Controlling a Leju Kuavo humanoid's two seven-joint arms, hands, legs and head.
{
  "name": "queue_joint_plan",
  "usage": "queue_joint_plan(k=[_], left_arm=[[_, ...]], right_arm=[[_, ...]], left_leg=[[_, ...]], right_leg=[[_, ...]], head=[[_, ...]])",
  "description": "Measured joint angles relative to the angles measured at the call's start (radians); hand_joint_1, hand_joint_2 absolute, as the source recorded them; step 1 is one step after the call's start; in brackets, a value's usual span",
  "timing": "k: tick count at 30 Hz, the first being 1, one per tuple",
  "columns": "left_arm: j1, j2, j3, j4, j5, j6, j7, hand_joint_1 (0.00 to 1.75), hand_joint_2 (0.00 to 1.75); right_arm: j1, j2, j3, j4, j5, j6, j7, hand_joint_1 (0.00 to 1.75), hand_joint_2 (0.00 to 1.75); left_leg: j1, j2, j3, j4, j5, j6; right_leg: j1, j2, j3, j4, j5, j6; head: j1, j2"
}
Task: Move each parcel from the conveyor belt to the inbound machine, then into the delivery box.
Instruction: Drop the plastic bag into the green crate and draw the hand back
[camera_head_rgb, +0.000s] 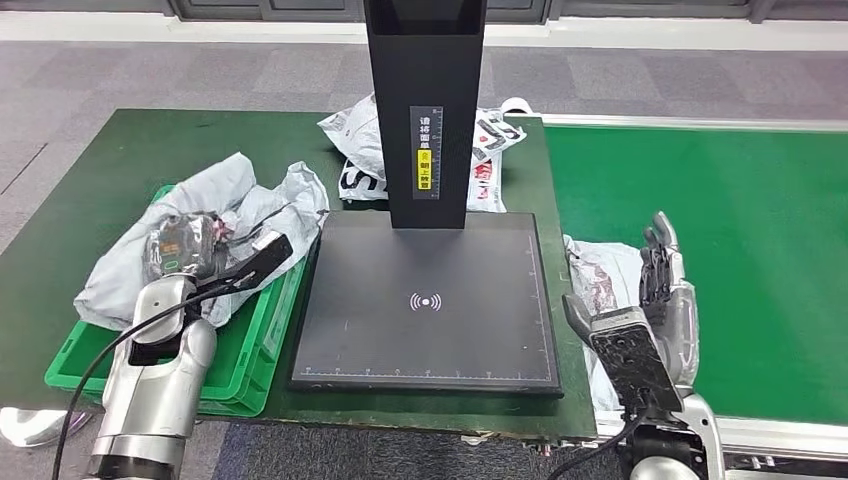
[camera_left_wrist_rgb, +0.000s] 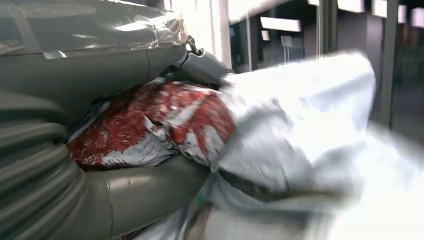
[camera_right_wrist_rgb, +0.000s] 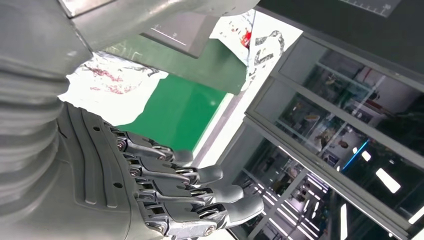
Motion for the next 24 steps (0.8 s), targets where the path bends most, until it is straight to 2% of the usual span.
queue_joint_plan(k=[1,3,4,5,13,20,24], left_arm=[[-0.001,0.006,0.006,0.029,0.0,-0.016,-0.006,1.27,1.75],[0.0,0.012,0.016,0.071,-0.004,-0.048,-0.009,0.4,1.75],[0.002,0.015,0.02,0.083,-0.007,-0.059,-0.006,0.08,1.75],[0.005,0.017,0.024,0.092,-0.011,-0.069,-0.002,0.0,1.75],[0.024,0.019,0.059,0.086,-0.036,-0.068,0.074,0.0,1.75],[0.027,0.002,0.085,0.038,-0.036,-0.054,0.087,0.0,1.75],[0.03,-0.007,0.093,0.023,-0.032,-0.023,0.091,0.0,0.0]], right_arm=[[0.0,0.0,0.0,0.0,-0.001,-0.001,0.0,0.0,1.75],[0.0,0.0,0.0,0.0,-0.005,-0.004,0.001,0.0,1.75],[0.0,0.0,0.0,0.0,-0.008,-0.005,0.001,0.0,1.75],[0.0,0.0,0.0,0.0,-0.01,-0.007,0.001,0.0,1.75],[0.009,0.0,0.0,-0.004,-0.016,-0.008,0.007,0.0,1.75],[0.025,0.002,0.0,-0.018,-0.013,-0.008,0.012,0.0,1.75],[0.027,0.003,0.0,-0.023,-0.011,-0.008,0.014,0.0,1.75]], left_leg=[[0.0,0.0,0.0,0.0,0.0,0.0],[0.0,0.0,-0.001,0.0,0.0,0.0],[0.0,0.0,-0.001,0.0,0.0,0.0],[0.0,0.0,-0.002,0.0,-0.001,0.0],[0.0,0.0,-0.003,0.0,-0.001,0.0],[0.0,-0.001,-0.003,0.0,-0.001,0.0],[0.0,-0.001,-0.003,0.0,-0.001,0.0]], right_leg=[[0.0,0.0,0.0,0.0,0.0,0.0],[0.0,0.0,0.0,0.0,0.0,0.0],[0.0,0.0,-0.001,0.0,0.0,0.0],[0.0,0.0,-0.001,0.0,-0.001,0.0],[0.0,0.0,-0.002,0.0,-0.001,0.0],[0.0,-0.001,-0.002,0.0,-0.001,0.0],[0.0,-0.001,-0.002,0.0,-0.001,0.0]], head=[[0.0,0.0],[0.0,0.0],[0.0,0.0],[0.0,0.0],[0.0,0.0],[0.0,0.0],[0.0,0.0]])
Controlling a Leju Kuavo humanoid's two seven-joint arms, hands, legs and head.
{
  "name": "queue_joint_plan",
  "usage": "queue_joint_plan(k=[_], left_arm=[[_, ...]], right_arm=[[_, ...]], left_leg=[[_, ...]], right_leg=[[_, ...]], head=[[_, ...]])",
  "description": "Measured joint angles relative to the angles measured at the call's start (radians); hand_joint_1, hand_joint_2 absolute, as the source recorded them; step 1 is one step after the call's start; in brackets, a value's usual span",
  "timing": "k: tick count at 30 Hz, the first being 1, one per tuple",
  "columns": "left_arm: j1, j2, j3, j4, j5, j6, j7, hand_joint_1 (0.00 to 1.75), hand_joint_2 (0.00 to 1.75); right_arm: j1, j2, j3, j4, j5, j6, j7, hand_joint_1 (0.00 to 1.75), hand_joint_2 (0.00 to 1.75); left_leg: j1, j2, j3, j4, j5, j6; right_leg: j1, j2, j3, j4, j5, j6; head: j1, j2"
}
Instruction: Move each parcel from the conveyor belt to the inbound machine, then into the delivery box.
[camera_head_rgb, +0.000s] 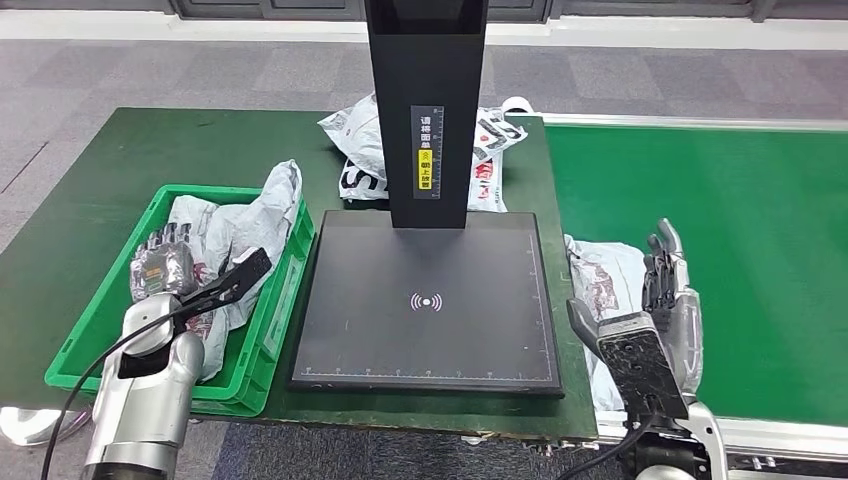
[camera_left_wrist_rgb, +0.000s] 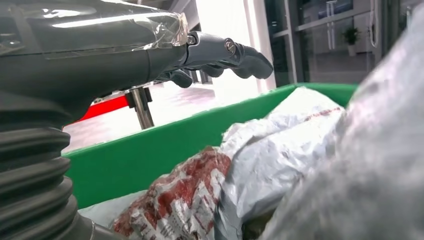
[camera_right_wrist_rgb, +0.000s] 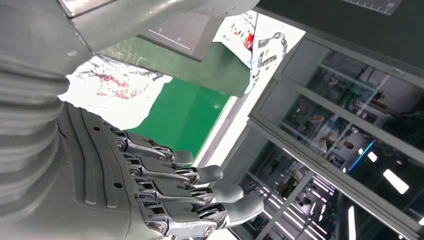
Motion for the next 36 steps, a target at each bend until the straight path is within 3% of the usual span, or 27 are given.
queue_joint_plan(k=[3,7,12,17,20,24,26,28,31,33,36], left_arm=[[0.0,-0.015,0.011,-0.03,0.037,0.128,0.001,0.0,0.0],[-0.006,-0.03,0.018,-0.105,0.15,0.403,-0.057,0.0,0.0],[0.012,-0.048,0.017,-0.247,0.255,0.693,-0.202,0.0,0.0],[0.041,-0.086,0.01,-0.391,0.297,0.836,-0.429,0.0,0.0],[0.047,-0.124,0.014,-0.458,0.308,0.841,-0.542,0.0,0.0],[0.062,-0.161,-0.001,-0.504,0.463,0.803,-0.636,0.0,1.75],[0.075,-0.158,-0.046,-0.507,0.656,0.696,-0.61,0.0,1.75],[0.089,-0.148,-0.104,-0.503,0.873,0.524,-0.579,0.0,1.75],[0.116,-0.138,-0.188,-0.485,1.13,0.279,-0.582,0.0,1.75],[0.134,-0.131,-0.237,-0.469,1.212,0.202,-0.602,0.0,1.75],[0.16,-0.119,-0.291,-0.446,1.258,0.176,-0.628,0.0,1.75]], right_arm=[[0.009,0.003,0.0,-0.009,0.007,0.0,0.003,0.0,1.75],[0.021,0.005,-0.001,-0.017,0.01,-0.01,0.0,0.0,1.75],[0.035,0.004,-0.001,-0.017,-0.005,-0.039,-0.018,0.0,1.75],[0.042,-0.008,-0.001,-0.008,-0.017,-0.072,-0.026,0.0,1.75],[0.044,-0.015,-0.001,0.0,-0.017,-0.075,-0.026,0.0,1.75],[0.046,-0.025,-0.003,0.012,0.043,-0.087,0.024,0.0,1.75],[0.045,-0.034,-0.021,0.025,0.144,-0.09,0.104,0.0,1.75],[0.028,-0.054,-0.066,0.064,0.291,-0.062,0.226,0.0,1.75],[-0.045,-0.121,-0.168,0.206,0.493,0.015,0.384,0.0,1.75],[-0.118,-0.187,-0.232,0.353,0.577,0.037,0.416,0.0,1.75],[-0.243,-0.289,-0.282,0.601,0.635,0.037,0.408,0.0,1.75]], left_leg=[[0.0,0.0,0.0,0.0,0.0,0.0],[0.0,0.0,0.0,0.0,0.0,0.0],[0.0,0.0,0.0,0.0,-0.001,0.0],[0.0,0.0,0.0,0.0,-0.001,0.0],[0.0,-0.001,0.0,0.0,-0.001,0.001],[0.0,0.0,0.001,0.0,-0.001,0.001],[0.0,0.0,0.001,0.0,-0.001,0.001],[0.0,-0.001,0.0,0.0,-0.001,0.001],[0.0,-0.001,-0.001,0.0,0.0,0.003],[-0.001,0.0,-0.001,0.0,0.0,0.004],[-0.004,0.001,-0.001,0.002,0.001,0.008]], right_leg=[[0.0,0.0,0.0,0.0,0.0,0.0],[0.0,0.0,0.0,0.0,0.0,0.0],[0.0,0.0,0.0,0.0,0.0,0.0],[0.0,0.0,0.0,0.0,0.0,0.0],[0.0,-0.001,0.001,0.0,0.0,0.0],[-0.001,0.0,0.001,0.0,0.0,0.001],[-0.001,-0.001,0.001,0.0,0.0,0.001],[-0.001,-0.001,0.001,0.0,0.0,0.001],[-0.002,-0.002,0.002,0.0,0.001,0.003],[-0.004,0.0,0.001,-0.001,0.003,0.005],[-0.007,0.001,0.0,-0.001,0.004,0.008]], head=[[0.0,0.0],[0.0,0.0],[0.0,0.0],[0.0,0.0],[0.0,0.0],[0.0,0.0],[0.0,0.0],[0.0,0.0],[0.0,0.0],[0.0,0.0],[0.0,0.0]])
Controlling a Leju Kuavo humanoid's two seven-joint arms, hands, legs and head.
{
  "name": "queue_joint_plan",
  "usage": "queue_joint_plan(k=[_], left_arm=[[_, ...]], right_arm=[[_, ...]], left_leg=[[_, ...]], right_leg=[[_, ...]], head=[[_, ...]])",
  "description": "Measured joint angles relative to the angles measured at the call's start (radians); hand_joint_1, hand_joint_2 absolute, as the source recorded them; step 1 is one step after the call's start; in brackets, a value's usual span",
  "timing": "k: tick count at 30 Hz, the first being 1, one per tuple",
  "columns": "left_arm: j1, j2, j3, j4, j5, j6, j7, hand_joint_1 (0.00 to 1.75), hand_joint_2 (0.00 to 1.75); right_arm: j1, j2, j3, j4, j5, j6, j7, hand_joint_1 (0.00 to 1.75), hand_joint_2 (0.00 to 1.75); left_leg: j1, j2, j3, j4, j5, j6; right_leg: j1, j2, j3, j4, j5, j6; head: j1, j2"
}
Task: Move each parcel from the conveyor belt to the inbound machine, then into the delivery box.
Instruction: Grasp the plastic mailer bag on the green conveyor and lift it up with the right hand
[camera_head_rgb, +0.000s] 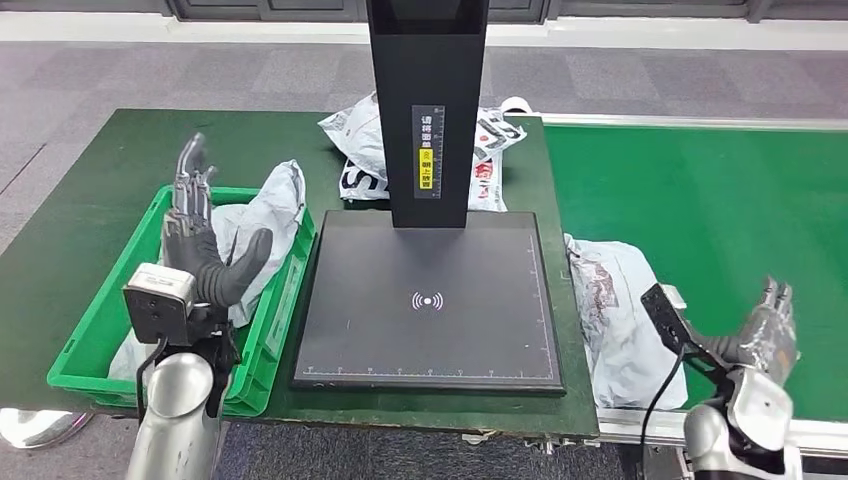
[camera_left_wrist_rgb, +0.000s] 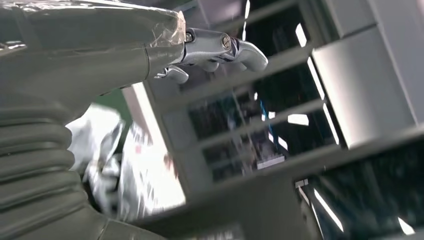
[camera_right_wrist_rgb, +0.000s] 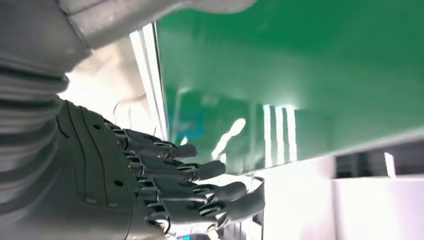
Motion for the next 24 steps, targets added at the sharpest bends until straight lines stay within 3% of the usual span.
queue_joint_plan(k=[4,10,17,24], left_arm=[[0.025,0.011,-0.045,0.023,0.029,-0.021,-0.01,0.0,1.75],[0.028,0.014,-0.083,0.081,0.066,-0.076,-0.026,0.0,1.75],[0.024,0.014,-0.097,0.119,0.063,-0.09,-0.03,0.0,1.75],[0.026,0.014,-0.1,0.129,0.039,-0.085,-0.034,0.0,1.75]], right_arm=[[-0.128,-0.091,-0.016,0.256,0.045,0.027,-0.005,0.0,1.75],[-0.295,-0.154,0.002,0.599,0.09,0.171,-0.081,0.0,1.75],[-0.361,-0.153,0.052,0.767,0.054,0.172,-0.149,0.0,1.75],[-0.452,-0.074,0.076,0.849,-0.107,0.08,-0.292,0.0,1.75]], left_leg=[[-0.001,-0.003,-0.002,0.0,0.001,0.002],[0.0,-0.003,-0.002,0.0,0.001,0.002],[0.0,-0.004,-0.004,0.0,0.001,0.002],[0.0,-0.002,-0.004,-0.001,0.003,0.002]], right_leg=[[0.0,-0.002,0.0,0.0,0.0,0.001],[0.0,-0.003,-0.001,0.0,0.0,0.001],[0.0,-0.003,-0.001,0.001,0.0,0.001],[0.0,-0.002,-0.003,0.001,0.0,0.001]], head=[[0.0,0.0],[0.0,0.0],[0.0,0.0],[0.0,0.0]])
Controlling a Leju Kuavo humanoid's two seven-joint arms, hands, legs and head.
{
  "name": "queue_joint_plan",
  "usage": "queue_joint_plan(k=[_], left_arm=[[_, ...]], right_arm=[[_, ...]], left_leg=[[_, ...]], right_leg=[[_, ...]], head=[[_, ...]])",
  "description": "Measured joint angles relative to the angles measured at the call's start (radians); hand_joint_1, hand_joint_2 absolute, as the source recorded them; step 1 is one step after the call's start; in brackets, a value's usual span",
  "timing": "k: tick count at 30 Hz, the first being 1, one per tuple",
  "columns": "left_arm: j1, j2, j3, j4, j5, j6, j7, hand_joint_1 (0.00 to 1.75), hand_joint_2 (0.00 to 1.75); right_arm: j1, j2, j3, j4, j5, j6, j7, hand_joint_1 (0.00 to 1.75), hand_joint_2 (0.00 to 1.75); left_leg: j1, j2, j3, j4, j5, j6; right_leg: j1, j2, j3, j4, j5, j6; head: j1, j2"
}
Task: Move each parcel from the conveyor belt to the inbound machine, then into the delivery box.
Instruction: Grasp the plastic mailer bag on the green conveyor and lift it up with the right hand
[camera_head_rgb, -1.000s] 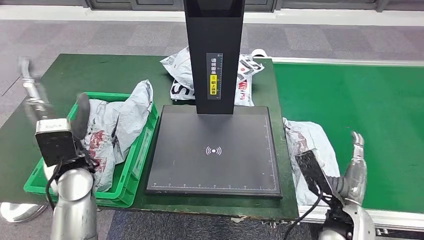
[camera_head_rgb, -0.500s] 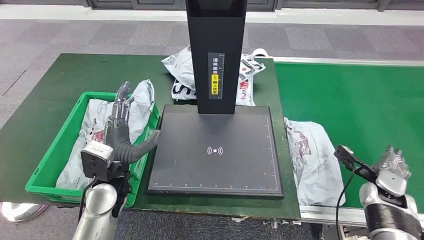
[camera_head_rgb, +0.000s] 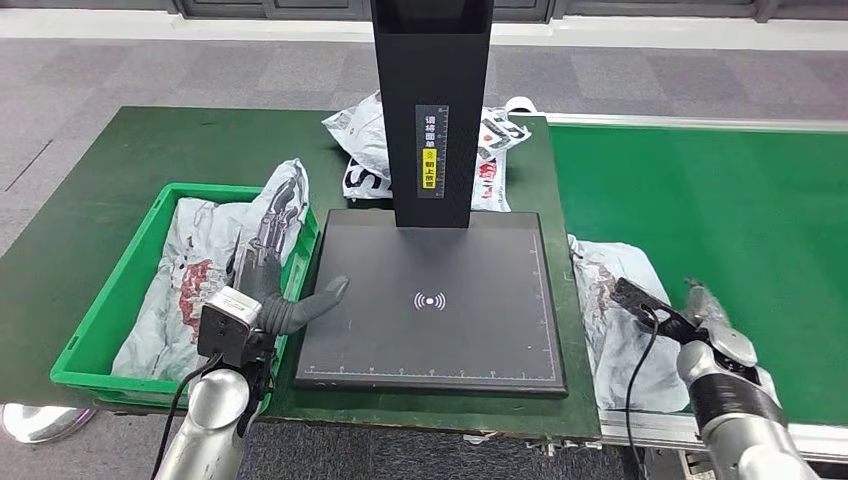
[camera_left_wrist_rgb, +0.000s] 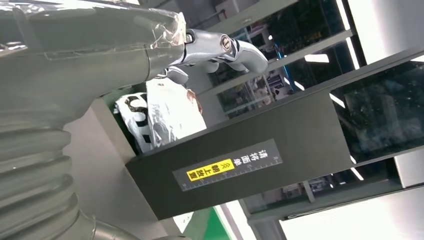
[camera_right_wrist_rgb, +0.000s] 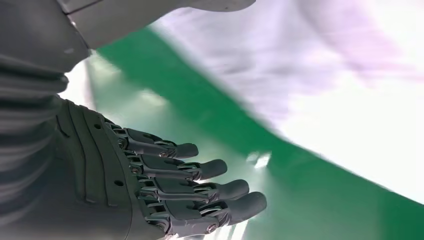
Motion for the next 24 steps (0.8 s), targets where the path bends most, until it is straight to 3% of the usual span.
queue_joint_plan(k=[3,7,12,24], left_arm=[[0.001,0.0,0.0,0.004,-0.009,0.006,-0.002,0.0,1.75],[0.001,0.001,-0.001,0.013,-0.022,0.016,-0.008,0.0,1.75],[0.002,0.004,-0.002,0.019,-0.046,0.032,-0.011,0.0,1.75],[0.002,0.01,-0.006,0.019,-0.053,0.037,-0.011,0.0,1.75]], right_arm=[[-0.026,0.045,0.004,0.011,-0.074,-0.028,-0.048,0.0,1.75],[-0.046,0.091,0.019,0.012,-0.142,-0.046,-0.071,1.75,1.75],[-0.065,0.128,0.036,0.012,-0.216,-0.113,-0.069,1.75,1.75],[-0.066,0.148,0.045,0.012,-0.242,-0.125,-0.068,1.75,1.75]], left_leg=[[0.0,-0.001,0.0,0.0,0.001,-0.001],[0.0,-0.001,0.0,0.0,0.001,-0.001],[0.0,-0.002,-0.001,0.0,0.001,-0.001],[0.0,-0.003,-0.001,0.0,0.001,-0.001]], right_leg=[[0.0,0.0,0.0,0.0,0.0,0.0],[0.0,0.0,0.0,0.0,0.0,0.0],[0.0,-0.001,0.0,0.0,0.0,0.0],[0.0,-0.002,0.0,0.0,0.0,0.0]], head=[[0.0,0.0],[0.0,0.0],[0.0,0.0],[0.0,0.0]])
